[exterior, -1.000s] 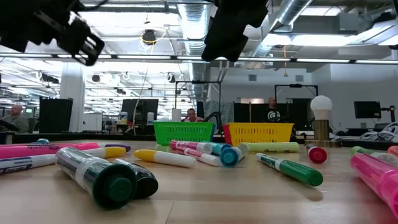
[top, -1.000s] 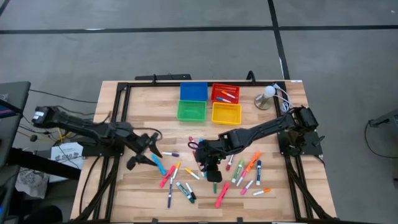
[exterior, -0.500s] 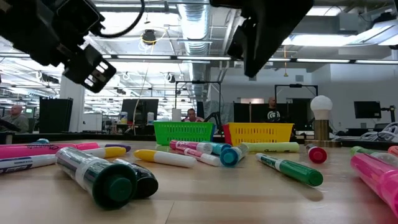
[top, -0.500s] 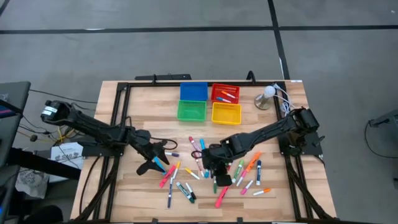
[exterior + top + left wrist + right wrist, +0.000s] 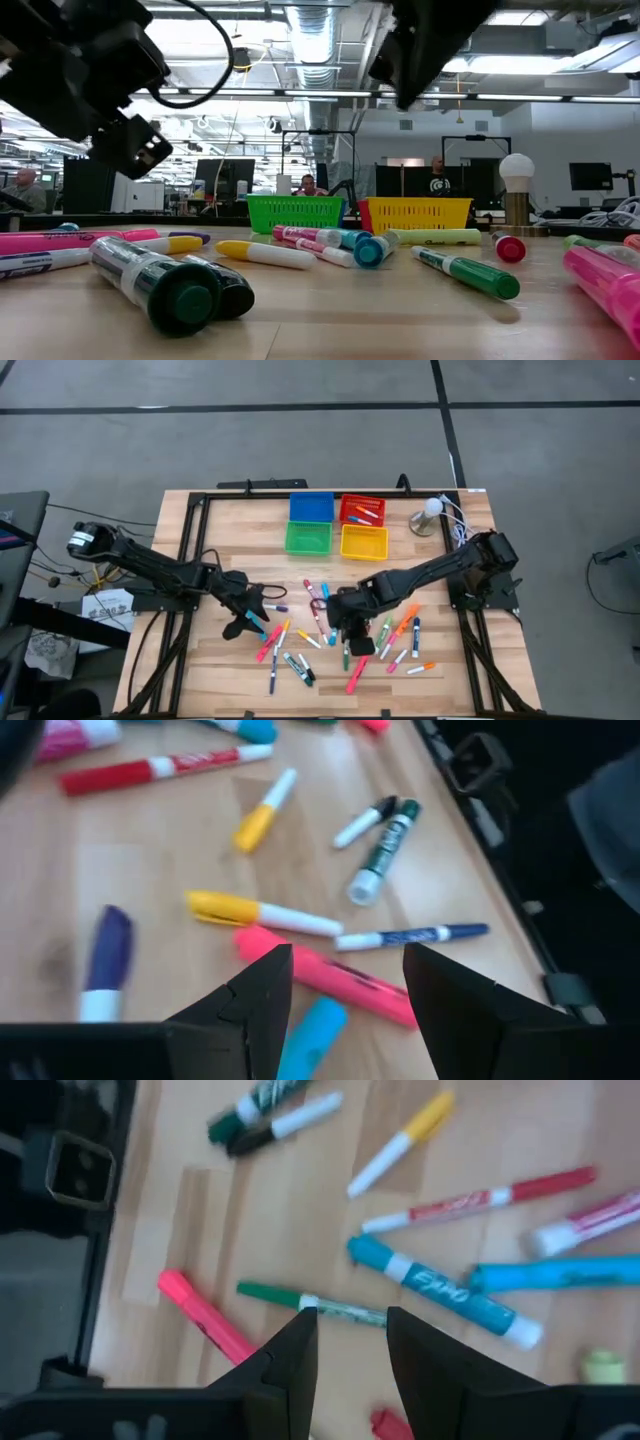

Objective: Pick & Place Markers
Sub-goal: Put the purple pen into the red basket

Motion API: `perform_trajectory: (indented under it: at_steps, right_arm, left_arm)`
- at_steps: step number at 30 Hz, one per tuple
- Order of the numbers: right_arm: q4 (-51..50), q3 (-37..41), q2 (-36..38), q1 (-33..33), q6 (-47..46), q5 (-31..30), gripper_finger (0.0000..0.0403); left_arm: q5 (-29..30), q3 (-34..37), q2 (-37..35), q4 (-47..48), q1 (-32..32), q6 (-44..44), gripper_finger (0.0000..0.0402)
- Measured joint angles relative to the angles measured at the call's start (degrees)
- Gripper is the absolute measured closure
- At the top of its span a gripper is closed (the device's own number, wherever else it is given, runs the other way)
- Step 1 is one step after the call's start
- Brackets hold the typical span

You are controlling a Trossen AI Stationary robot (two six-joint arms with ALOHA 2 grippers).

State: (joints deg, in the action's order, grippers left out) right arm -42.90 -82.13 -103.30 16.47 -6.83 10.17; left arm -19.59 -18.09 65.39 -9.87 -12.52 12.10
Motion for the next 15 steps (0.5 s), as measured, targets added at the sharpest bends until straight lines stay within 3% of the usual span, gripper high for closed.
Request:
perform_trajectory:
  at_steps: [8, 11, 15]
  right_arm:
    - [0.1, 0.0, 4.3, -2.4, 1.3, -3.0, 0.0290]
    - [-0.2, 0.0, 4.6, -2.7, 1.3, -3.0, 0.0290]
    - [-1.4, 0.0, 4.7, -2.7, 0.6, -3.0, 0.0290]
  left_arm:
    - [8.6, -4.4, 0.4, 11.6, 3.4, -11.0, 0.0211]
    - [12.2, -5.9, 0.8, 11.7, 4.6, -14.2, 0.0211]
    - [11.7, -7.2, 0.8, 13.0, 4.8, -14.3, 0.0211]
